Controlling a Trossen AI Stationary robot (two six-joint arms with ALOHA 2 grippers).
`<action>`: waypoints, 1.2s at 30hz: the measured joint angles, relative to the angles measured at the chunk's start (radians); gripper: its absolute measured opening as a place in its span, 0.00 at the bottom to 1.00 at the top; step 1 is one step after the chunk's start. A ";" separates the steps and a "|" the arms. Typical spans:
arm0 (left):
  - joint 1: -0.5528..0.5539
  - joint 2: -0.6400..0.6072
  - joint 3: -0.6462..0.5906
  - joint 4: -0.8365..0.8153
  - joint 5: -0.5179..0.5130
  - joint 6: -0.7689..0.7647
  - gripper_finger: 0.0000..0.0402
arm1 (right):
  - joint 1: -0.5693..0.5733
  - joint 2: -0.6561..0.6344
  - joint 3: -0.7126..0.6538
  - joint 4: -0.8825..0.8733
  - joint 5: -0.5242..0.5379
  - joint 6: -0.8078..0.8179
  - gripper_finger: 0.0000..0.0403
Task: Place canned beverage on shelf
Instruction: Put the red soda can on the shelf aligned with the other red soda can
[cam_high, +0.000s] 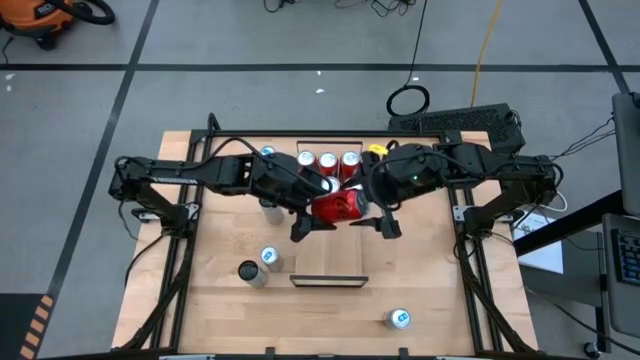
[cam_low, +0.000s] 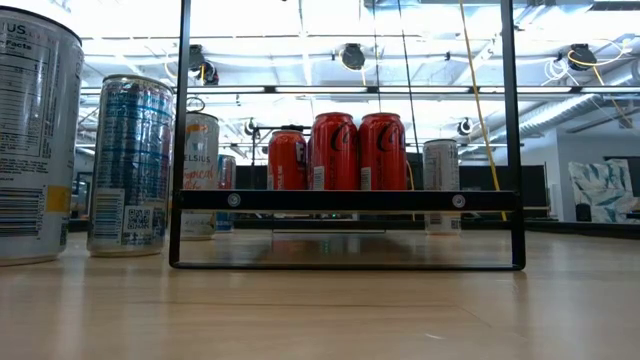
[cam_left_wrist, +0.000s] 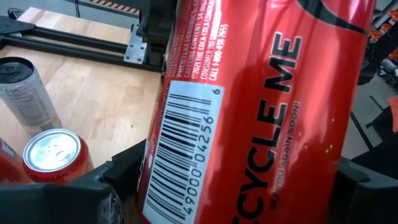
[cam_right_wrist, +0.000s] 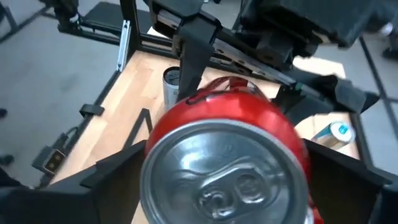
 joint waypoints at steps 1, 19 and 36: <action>0.000 0.000 0.000 0.000 -0.001 0.000 0.76 | 0.000 0.000 0.000 -0.002 0.000 0.023 0.93; -0.017 -0.068 0.001 0.129 -0.124 -0.060 0.76 | 0.003 -0.060 0.000 0.004 0.021 0.614 0.95; -0.061 -0.075 0.001 0.320 -0.423 -0.046 0.76 | 0.098 -0.112 -0.001 0.235 0.365 0.607 0.94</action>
